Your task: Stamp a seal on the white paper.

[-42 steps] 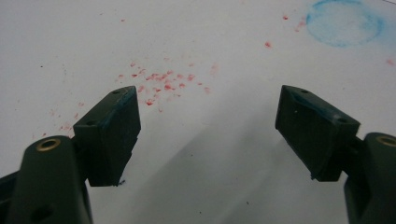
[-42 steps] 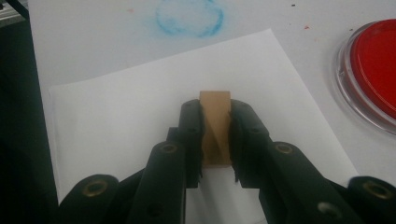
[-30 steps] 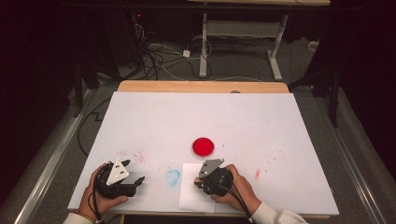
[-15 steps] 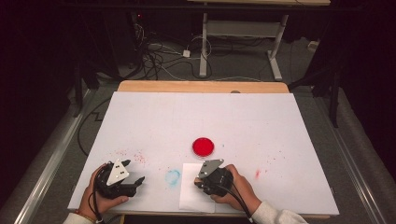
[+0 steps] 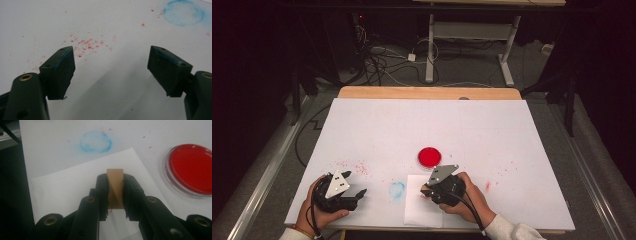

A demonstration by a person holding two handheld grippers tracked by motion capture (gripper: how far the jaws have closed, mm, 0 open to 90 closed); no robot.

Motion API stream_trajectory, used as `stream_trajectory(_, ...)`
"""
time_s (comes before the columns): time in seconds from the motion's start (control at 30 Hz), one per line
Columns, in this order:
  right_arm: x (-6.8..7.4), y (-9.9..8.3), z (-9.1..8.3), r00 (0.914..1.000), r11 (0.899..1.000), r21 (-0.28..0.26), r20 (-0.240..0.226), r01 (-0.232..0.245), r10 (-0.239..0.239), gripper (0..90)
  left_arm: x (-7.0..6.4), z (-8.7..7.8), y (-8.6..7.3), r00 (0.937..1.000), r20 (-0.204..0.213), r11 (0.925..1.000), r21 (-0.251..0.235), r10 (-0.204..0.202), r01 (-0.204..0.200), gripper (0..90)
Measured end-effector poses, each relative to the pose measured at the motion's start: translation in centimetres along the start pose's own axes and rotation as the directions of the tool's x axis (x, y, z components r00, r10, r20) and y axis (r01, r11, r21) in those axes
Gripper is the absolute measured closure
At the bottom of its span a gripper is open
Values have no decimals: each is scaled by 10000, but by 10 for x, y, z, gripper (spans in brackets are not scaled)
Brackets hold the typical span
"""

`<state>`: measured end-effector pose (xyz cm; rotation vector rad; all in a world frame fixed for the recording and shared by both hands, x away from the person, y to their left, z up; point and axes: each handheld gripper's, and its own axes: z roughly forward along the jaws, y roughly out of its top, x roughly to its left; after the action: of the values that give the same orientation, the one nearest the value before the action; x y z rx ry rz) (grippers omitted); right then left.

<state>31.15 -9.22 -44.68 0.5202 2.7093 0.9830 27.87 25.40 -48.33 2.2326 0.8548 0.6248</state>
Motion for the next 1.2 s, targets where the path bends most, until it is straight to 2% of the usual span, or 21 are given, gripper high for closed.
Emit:
stream_trajectory(0.43,-8,7,-24,9994,9983,-578,347,-2,22,759,1,-2,-2,10000,-18,10000,30,-54,54,216)
stream_trajectory(1.2,-21,7,-39,9980,9954,-950,602,-149,207,758,2,1,-3,9999,148,10000,42,-42,42,216)
